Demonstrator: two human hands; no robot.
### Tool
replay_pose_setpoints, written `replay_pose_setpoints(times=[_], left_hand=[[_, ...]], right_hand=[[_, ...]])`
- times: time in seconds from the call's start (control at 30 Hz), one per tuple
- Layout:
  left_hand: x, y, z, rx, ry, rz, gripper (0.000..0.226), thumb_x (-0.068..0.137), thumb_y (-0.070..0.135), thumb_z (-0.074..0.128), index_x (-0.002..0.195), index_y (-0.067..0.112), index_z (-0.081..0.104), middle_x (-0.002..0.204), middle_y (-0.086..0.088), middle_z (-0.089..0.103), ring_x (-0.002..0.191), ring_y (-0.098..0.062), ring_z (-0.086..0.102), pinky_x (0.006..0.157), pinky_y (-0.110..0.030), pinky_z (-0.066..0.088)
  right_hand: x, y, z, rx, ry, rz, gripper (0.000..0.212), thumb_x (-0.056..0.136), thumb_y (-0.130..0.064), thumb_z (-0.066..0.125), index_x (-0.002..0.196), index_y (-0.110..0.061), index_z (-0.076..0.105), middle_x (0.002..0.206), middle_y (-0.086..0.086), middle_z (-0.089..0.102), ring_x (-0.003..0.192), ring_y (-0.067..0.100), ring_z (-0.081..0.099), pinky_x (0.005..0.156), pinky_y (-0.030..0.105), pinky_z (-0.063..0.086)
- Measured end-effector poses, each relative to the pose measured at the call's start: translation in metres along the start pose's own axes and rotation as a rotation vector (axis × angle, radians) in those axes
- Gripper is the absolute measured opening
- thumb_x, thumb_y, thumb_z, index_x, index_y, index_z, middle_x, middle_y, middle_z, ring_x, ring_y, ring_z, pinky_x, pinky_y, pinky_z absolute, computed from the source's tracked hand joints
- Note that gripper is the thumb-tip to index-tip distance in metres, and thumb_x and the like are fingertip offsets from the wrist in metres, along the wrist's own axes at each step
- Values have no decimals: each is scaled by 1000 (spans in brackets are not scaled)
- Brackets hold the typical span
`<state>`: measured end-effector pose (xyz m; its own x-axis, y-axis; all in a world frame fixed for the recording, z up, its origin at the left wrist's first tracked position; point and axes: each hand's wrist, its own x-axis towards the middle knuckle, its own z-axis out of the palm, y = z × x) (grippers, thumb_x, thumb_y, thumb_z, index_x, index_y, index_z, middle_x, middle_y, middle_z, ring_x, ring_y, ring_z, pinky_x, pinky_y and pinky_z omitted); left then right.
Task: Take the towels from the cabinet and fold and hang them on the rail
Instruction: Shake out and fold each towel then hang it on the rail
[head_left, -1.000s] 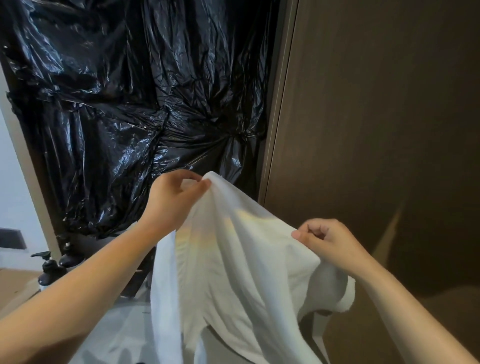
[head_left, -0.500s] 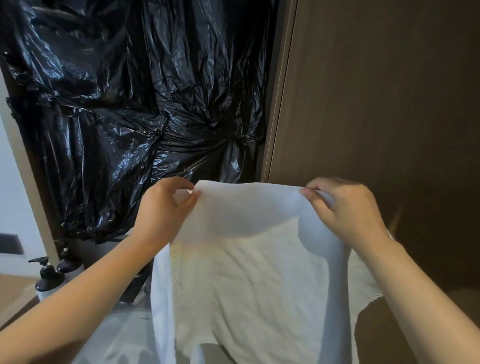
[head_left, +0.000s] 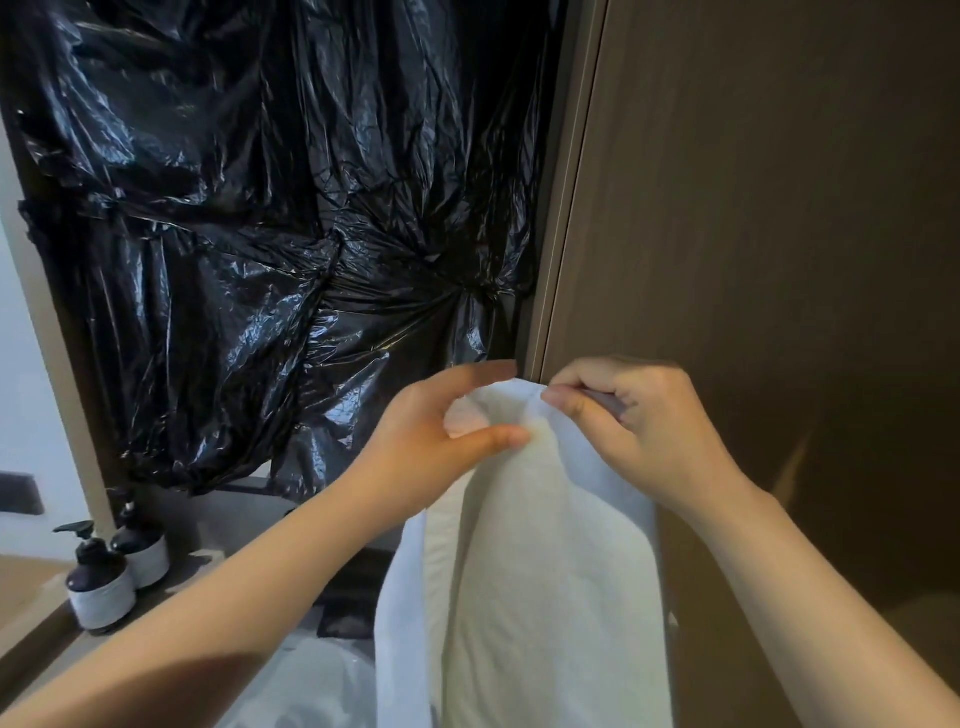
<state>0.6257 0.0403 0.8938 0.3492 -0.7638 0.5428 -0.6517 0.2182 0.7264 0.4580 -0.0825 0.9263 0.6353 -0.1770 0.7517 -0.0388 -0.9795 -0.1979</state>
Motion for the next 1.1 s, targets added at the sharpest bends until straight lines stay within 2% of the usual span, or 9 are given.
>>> replay_pose_setpoints(times=[0.1, 0.2, 0.33, 0.5, 0.63, 0.73, 0.83, 0.93, 1.1], left_hand=[[2, -2, 2, -179, -70, 7, 50, 75, 31, 79, 121, 41, 61, 118, 27, 65, 115, 9, 55, 95, -13, 44], [1, -3, 6, -242, -123, -50, 26, 75, 41, 77, 99, 33, 73, 99, 16, 72, 93, 0, 66, 80, -20, 49], [1, -4, 11, -255, -90, -75, 25, 72, 45, 75, 76, 21, 72, 75, 17, 69, 69, 5, 61, 66, -11, 44], [1, -4, 8, -271, 17, -52, 14, 77, 37, 73, 71, 24, 72, 69, 15, 67, 63, 5, 58, 61, -7, 43], [4, -10, -1, -234, 160, -98, 25, 72, 48, 72, 72, 23, 72, 70, 11, 67, 62, 0, 58, 59, -13, 46], [9, -18, -9, -185, 252, -147, 20, 77, 44, 74, 72, 25, 71, 64, 15, 64, 58, 0, 55, 55, -17, 45], [12, -26, -13, -131, 324, -149, 19, 81, 39, 75, 70, 24, 70, 53, 19, 56, 49, 2, 47, 49, -11, 35], [14, -32, -16, -86, 379, -156, 18, 81, 37, 75, 69, 26, 69, 50, 21, 54, 46, 3, 46, 50, -16, 34], [15, -43, -21, -17, 411, -159, 19, 84, 37, 73, 68, 30, 66, 54, 25, 57, 52, 7, 51, 56, -23, 35]], right_hand=[[3, -6, -1, 50, 2, -19, 16, 95, -30, 58, 90, -22, 72, 80, -12, 68, 76, 7, 64, 63, 23, 48], [4, -7, -3, 76, 2, 12, 15, 95, -30, 59, 90, -23, 72, 80, -13, 68, 77, 7, 64, 65, 16, 45], [3, -6, -1, 113, 3, 69, 17, 94, -32, 60, 90, -22, 72, 79, -13, 68, 78, 10, 64, 64, 15, 43], [3, -3, 1, 180, 4, 135, 12, 94, -31, 63, 85, -26, 69, 79, -14, 67, 79, 7, 64, 65, 12, 43], [-12, 11, 1, 250, 13, 238, 20, 93, -33, 62, 75, -24, 66, 68, -9, 62, 62, 3, 53, 56, 15, 37], [-30, 25, 2, 220, -19, 269, 27, 93, -36, 62, 68, -27, 62, 62, -7, 57, 55, 4, 49, 50, 12, 32], [-46, 38, 3, 161, -37, 302, 29, 91, -40, 63, 63, -37, 57, 60, -11, 54, 55, 5, 51, 50, 12, 35], [-58, 53, -2, 116, -36, 339, 27, 90, -44, 63, 65, -34, 60, 62, -9, 57, 59, 7, 55, 53, 13, 38], [-67, 70, -15, -16, -32, 383, 37, 86, -55, 61, 60, -29, 55, 57, -5, 52, 52, 11, 51, 50, 29, 37]])
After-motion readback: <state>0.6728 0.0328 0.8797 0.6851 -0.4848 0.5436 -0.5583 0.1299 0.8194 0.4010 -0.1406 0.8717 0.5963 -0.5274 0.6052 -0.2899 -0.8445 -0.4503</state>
